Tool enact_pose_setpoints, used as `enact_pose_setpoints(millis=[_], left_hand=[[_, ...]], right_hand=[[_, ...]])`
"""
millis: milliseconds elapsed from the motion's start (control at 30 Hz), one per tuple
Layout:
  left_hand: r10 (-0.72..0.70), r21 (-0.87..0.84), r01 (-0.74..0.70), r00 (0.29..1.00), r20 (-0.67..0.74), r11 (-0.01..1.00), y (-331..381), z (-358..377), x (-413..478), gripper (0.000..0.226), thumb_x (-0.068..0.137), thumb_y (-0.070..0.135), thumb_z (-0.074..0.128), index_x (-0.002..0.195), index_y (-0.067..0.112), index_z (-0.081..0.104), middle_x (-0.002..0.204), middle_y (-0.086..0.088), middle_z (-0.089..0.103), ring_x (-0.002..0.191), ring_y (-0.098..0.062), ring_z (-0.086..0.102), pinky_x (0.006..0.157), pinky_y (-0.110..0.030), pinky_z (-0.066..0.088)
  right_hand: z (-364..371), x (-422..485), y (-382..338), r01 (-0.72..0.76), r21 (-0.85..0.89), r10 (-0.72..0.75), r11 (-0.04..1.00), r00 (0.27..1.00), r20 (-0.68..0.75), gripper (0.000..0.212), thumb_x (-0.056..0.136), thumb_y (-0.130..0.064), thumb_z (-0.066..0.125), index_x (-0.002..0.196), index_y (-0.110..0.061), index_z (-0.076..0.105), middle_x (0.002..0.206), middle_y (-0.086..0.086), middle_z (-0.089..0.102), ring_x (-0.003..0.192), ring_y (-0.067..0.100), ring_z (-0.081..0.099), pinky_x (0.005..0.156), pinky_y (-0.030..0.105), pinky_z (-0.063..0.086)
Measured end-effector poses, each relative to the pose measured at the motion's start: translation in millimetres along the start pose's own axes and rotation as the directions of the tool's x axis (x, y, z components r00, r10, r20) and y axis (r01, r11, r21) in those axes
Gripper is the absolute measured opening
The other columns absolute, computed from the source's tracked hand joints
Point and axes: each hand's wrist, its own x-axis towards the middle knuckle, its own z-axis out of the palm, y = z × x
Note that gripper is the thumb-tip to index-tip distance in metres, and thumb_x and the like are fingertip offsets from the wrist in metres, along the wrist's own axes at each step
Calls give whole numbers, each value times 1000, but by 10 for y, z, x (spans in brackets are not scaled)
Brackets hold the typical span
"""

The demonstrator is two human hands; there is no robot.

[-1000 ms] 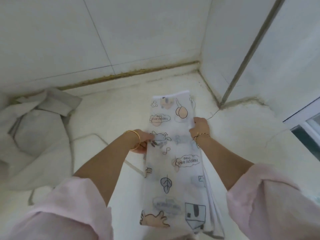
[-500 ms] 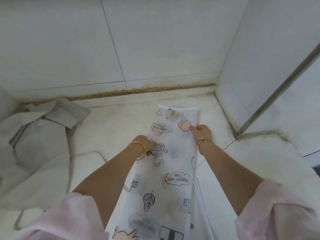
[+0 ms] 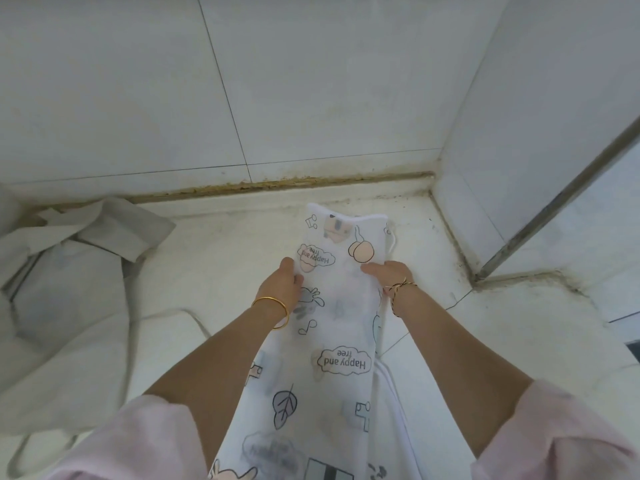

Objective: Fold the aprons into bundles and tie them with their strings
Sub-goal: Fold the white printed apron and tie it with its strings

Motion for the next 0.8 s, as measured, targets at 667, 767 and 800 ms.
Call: enact_pose_setpoints(millis=[667, 767, 800], left_hand=[[-32, -74, 36, 998, 53, 997, 47, -26, 93, 14, 101, 21, 31, 111, 12, 28, 63, -6, 38, 66, -28, 44, 61, -32, 33], [-35, -64, 37, 998, 43, 997, 42, -18, 90, 23, 102, 22, 30, 120, 7, 29, 64, -6, 40, 68, -29, 46, 62, -32, 34], [-35, -62, 38, 999, 41, 997, 42, -15, 90, 24, 102, 22, 30, 120, 7, 29, 64, -5, 40, 69, -29, 47, 62, -32, 34]], right_hand=[[101, 14, -12, 287, 77, -275, 955, 951, -144, 42, 93, -31, 48, 57, -24, 27, 68, -7, 22, 58, 4, 23, 53, 20, 17], [65, -4, -6, 172, 108, -165, 979, 984, -67, 31, 90, -29, 59, 69, -11, 43, 71, 4, 39, 65, 17, 36, 59, 24, 30], [54, -8, -12, 102, 131, -99, 986, 995, -32, 26, 84, -30, 66, 76, -10, 51, 76, 7, 45, 70, 20, 42, 65, 27, 35]])
